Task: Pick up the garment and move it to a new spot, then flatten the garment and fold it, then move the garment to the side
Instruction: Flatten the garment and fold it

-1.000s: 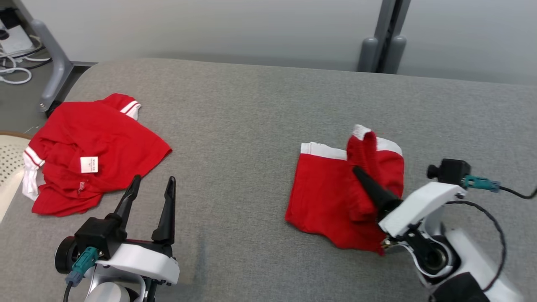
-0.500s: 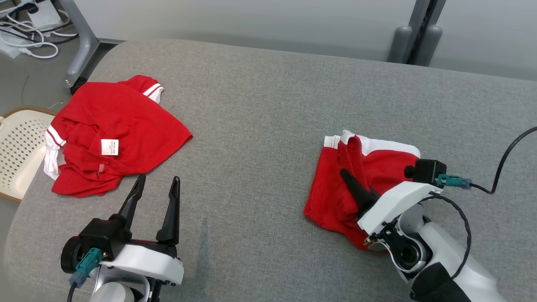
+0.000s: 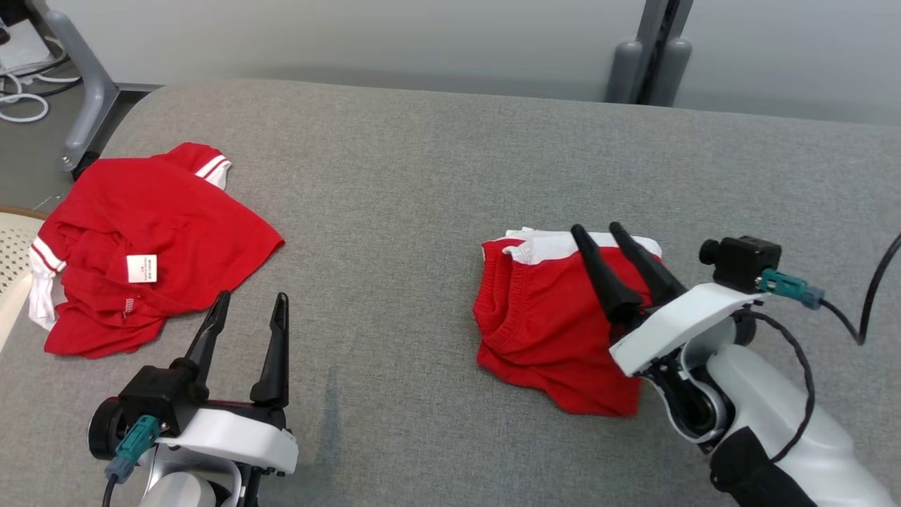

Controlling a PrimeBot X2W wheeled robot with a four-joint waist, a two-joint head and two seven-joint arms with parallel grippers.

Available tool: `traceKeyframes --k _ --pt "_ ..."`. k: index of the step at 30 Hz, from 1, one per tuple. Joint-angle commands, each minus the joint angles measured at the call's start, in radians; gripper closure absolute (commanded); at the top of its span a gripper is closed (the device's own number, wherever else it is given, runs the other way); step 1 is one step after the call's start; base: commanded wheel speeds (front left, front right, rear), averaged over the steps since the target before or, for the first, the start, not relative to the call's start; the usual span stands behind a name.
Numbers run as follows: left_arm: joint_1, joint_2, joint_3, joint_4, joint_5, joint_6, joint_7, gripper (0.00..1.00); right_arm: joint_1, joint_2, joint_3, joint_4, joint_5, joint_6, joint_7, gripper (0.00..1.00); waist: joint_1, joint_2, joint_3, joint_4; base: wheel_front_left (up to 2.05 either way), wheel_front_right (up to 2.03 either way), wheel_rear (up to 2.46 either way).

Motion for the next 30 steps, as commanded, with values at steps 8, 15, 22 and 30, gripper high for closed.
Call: traceKeyframes --k 8,15,22,30 --pt "0.02 0.023 0.015 -0.022 -0.011 0.013 0.003 0.0 0.111 -0.077 -0.267 -0.143 -0.287 0.0 -0.032 0.0 0.0 0.0 -0.022 -0.061 0.0 0.0 0.0" --pt "0.037 0.035 0.02 -0.043 -0.022 0.015 0.01 0.0 0.314 -0.07 -0.509 -0.317 -0.539 0.0 -0.032 0.0 0.0 0.0 -0.037 -0.094 0.0 0.0 0.0" --pt "0.042 0.042 0.016 -0.055 -0.026 0.016 0.018 0.0 0.438 -0.036 -0.598 -0.42 -0.664 0.0 -0.031 0.0 0.0 0.0 -0.05 -0.12 0.0 0.0 0.0" --pt "0.069 0.043 0.006 -0.056 -0.03 0.023 0.025 0.0 0.523 0.001 -0.625 -0.5 -0.71 0.0 0.009 0.0 0.0 0.0 -0.085 -0.153 0.0 0.0 0.0"
